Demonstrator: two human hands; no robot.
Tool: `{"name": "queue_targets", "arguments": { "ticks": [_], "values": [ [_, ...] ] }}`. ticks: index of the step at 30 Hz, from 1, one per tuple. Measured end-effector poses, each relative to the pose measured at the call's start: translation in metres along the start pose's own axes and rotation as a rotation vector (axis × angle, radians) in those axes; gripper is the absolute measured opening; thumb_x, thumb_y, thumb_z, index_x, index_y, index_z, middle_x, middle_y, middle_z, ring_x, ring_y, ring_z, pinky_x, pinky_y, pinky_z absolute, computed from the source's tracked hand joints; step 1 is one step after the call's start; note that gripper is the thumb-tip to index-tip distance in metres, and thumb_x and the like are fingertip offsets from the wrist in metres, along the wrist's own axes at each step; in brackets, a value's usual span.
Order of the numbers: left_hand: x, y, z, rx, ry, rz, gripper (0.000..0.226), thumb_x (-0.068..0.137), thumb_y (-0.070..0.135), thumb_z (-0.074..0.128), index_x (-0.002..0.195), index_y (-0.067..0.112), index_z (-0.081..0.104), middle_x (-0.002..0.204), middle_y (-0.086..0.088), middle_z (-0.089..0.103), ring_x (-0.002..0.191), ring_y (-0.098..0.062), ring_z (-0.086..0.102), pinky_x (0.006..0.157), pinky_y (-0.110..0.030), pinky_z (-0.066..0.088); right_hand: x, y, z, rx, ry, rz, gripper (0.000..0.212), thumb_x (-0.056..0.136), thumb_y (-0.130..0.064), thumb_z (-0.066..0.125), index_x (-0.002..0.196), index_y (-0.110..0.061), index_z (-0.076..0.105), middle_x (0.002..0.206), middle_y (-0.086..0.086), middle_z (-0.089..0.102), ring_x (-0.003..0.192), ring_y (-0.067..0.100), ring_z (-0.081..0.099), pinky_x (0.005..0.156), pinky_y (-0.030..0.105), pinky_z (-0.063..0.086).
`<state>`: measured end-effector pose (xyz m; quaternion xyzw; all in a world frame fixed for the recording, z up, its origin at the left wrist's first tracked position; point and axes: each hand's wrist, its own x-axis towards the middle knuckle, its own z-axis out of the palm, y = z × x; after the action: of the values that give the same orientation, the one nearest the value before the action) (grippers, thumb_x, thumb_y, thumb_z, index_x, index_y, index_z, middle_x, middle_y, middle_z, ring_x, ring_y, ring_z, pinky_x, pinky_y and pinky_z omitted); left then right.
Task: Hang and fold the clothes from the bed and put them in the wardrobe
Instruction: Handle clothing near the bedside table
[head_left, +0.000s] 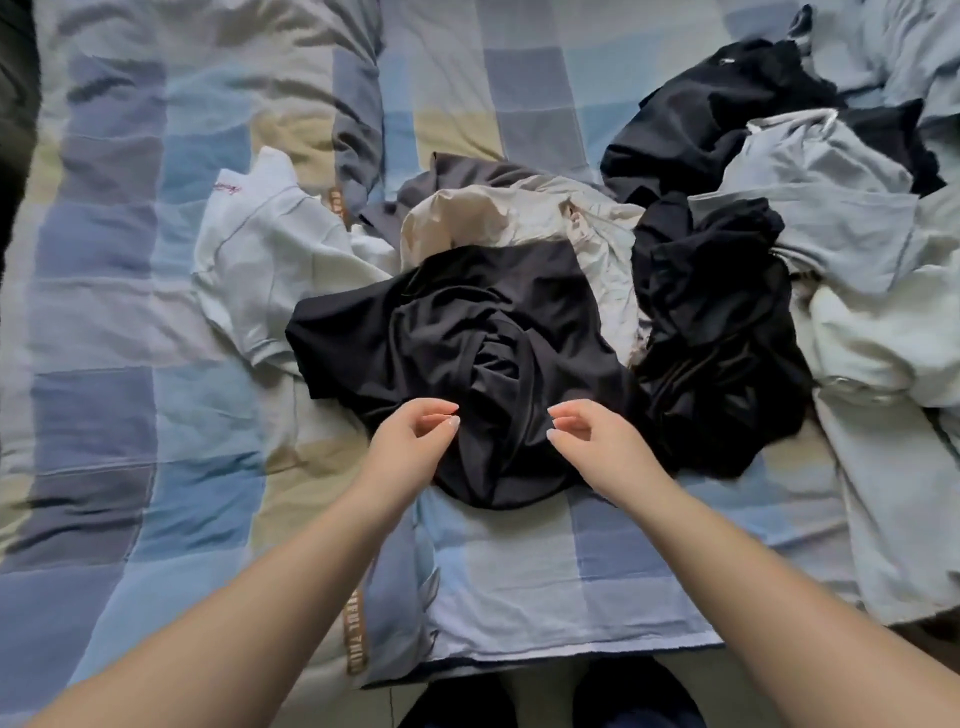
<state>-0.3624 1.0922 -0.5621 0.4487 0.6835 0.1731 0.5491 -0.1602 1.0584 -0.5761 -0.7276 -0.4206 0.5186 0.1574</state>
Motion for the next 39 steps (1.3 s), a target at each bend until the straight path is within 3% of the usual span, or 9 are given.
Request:
{"name": "queue_targets", "arguments": {
  "ticks": [3,7,11,17,20,23,30,36,39],
  "values": [
    [0.048,-0.030,0.014,0.229,-0.055,0.126,0.029,0.091,0.013,0.059,0.117,0.023,0.065,0.113,0.007,0.063,0.102,-0.006,0.057,0.093,-0.021,0.040,0.036,0.028,0.034,-0.104,-0.041,-0.009,0.040,0.095,-0.019,0.048,0.134,-0.028,0.050,0.135,0.006,0.048,0.117,0.014,0.051,0.091,0.022,0.036],
    [0.098,-0.059,0.033,0.463,-0.108,0.181,0.049,0.094,0.028,0.058,0.141,0.034,0.044,0.156,-0.003,0.020,0.144,-0.015,0.019,0.114,-0.027,0.020,0.076,0.055,0.067,-0.160,-0.094,0.027,0.047,0.100,-0.021,0.041,0.143,-0.037,0.035,0.159,0.008,0.008,0.143,0.022,0.024,0.109,0.032,0.026],
    [0.125,-0.075,0.049,0.611,-0.154,0.134,0.061,0.095,0.036,0.055,0.149,0.035,0.027,0.161,-0.001,-0.004,0.148,-0.021,-0.001,0.117,-0.037,0.012,0.105,0.070,0.087,-0.224,-0.095,0.034,0.049,0.100,-0.025,0.041,0.146,-0.035,0.030,0.160,0.005,0.001,0.146,0.024,0.009,0.115,0.036,0.020],
    [0.138,-0.074,0.049,0.550,0.057,0.158,0.059,0.094,0.027,0.057,0.146,0.009,0.036,0.151,-0.007,0.037,0.141,-0.017,0.031,0.114,-0.026,0.021,0.102,0.076,0.086,-0.098,0.117,0.030,0.043,0.101,-0.022,0.035,0.143,-0.013,0.039,0.152,0.002,0.031,0.135,0.017,0.035,0.107,0.026,0.029],
    [0.127,-0.054,0.035,0.383,0.201,0.109,0.048,0.088,0.025,0.066,0.133,0.013,0.055,0.131,-0.005,0.060,0.122,-0.018,0.054,0.105,-0.027,0.038,0.083,0.070,0.067,0.095,0.256,0.059,0.036,0.098,-0.019,0.044,0.133,-0.014,0.053,0.129,0.002,0.051,0.098,0.003,0.052,0.079,0.002,0.029],
    [0.112,-0.032,0.015,0.345,0.282,0.108,0.039,0.084,0.020,0.070,0.122,0.015,0.065,0.117,-0.003,0.068,0.109,-0.015,0.060,0.096,-0.023,0.041,0.067,0.056,0.041,0.168,0.369,0.041,0.033,0.093,-0.016,0.055,0.126,-0.016,0.058,0.102,-0.002,0.050,0.077,-0.004,0.048,0.069,0.000,0.030],
    [0.047,0.059,-0.026,0.469,0.292,0.298,0.020,0.082,0.014,0.072,0.100,0.022,0.069,0.094,0.007,0.065,0.092,-0.013,0.059,0.081,-0.023,0.041,0.012,-0.017,-0.059,0.104,0.444,-0.162,0.034,0.092,-0.006,0.051,0.124,-0.012,0.062,0.096,-0.003,0.051,0.081,0.009,0.049,0.074,0.005,0.032],
    [-0.029,0.142,-0.031,0.673,0.093,0.355,0.052,0.082,0.019,0.069,0.128,0.031,0.049,0.102,0.008,0.057,0.099,-0.011,0.056,0.085,-0.025,0.044,-0.060,-0.091,-0.135,0.069,0.337,-0.462,0.046,0.089,0.002,0.049,0.127,-0.022,0.060,0.120,-0.014,0.053,0.111,-0.008,0.042,0.092,-0.004,0.025],
    [-0.064,0.183,-0.022,0.777,0.058,0.454,0.041,0.082,0.019,0.065,0.122,0.029,0.059,0.110,0.011,0.062,0.107,-0.010,0.058,0.089,-0.026,0.048,-0.095,-0.119,-0.163,0.055,0.292,-0.597,0.049,0.086,0.004,0.050,0.123,-0.024,0.064,0.125,-0.006,0.059,0.123,0.005,0.049,0.108,0.018,0.034]
  ]
}}
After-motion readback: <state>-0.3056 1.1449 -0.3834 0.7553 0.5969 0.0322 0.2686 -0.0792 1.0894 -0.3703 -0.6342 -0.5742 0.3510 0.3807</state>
